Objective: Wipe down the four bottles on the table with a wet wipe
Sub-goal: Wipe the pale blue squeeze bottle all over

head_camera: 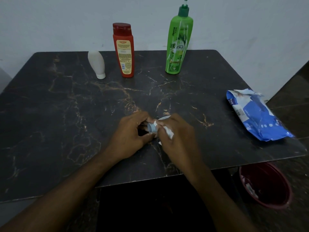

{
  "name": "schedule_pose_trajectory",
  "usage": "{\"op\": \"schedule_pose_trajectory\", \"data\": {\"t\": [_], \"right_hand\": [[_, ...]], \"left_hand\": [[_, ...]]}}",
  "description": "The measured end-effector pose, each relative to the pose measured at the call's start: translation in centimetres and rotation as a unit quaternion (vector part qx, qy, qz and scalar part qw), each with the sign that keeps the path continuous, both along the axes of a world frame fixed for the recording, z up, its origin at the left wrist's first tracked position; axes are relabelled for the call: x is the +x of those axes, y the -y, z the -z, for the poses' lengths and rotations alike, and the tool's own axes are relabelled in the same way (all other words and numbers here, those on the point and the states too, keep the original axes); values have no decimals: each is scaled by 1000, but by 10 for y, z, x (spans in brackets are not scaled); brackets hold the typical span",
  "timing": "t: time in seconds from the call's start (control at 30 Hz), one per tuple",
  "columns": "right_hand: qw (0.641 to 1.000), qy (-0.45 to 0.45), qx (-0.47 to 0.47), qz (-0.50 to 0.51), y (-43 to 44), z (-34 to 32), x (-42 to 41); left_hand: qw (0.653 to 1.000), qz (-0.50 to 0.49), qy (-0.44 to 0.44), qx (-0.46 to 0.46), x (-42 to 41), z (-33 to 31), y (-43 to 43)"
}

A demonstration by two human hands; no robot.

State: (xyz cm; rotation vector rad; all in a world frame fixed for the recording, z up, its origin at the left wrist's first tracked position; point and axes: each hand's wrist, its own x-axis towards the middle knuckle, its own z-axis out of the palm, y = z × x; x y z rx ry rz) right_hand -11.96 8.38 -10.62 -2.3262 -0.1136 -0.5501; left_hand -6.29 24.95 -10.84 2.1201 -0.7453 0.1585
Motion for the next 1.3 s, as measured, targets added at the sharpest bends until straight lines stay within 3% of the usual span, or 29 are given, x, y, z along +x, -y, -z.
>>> {"op": "schedule_pose_trajectory", "data": {"t": [0.23, 0.33, 0.7, 0.9, 0.97, 1.13, 1.3], "right_hand": [[990, -10, 71, 120, 50, 15, 6], [989, 2, 85, 123, 51, 17, 3], [986, 1, 82, 147, 38, 6, 6], [999, 5, 21, 38, -8, -2, 3], [1000, 7, -1, 26, -4, 0, 2], [991, -11, -27, 131, 35, 12, 15], [987, -10, 1, 160, 32, 10, 15]], "left_hand": [[1000, 1, 25, 2, -1, -1, 0], [1000, -4, 30, -2, -1, -3, 0], [995, -17, -70, -74, 2, -2, 4], [993, -22, -100, -66, 2, -4, 4], [993, -23, -95, -64, 2, -3, 4], [994, -43, -83, -49, 3, -2, 3], [999, -36, -12, -8, -1, -3, 1]]}}
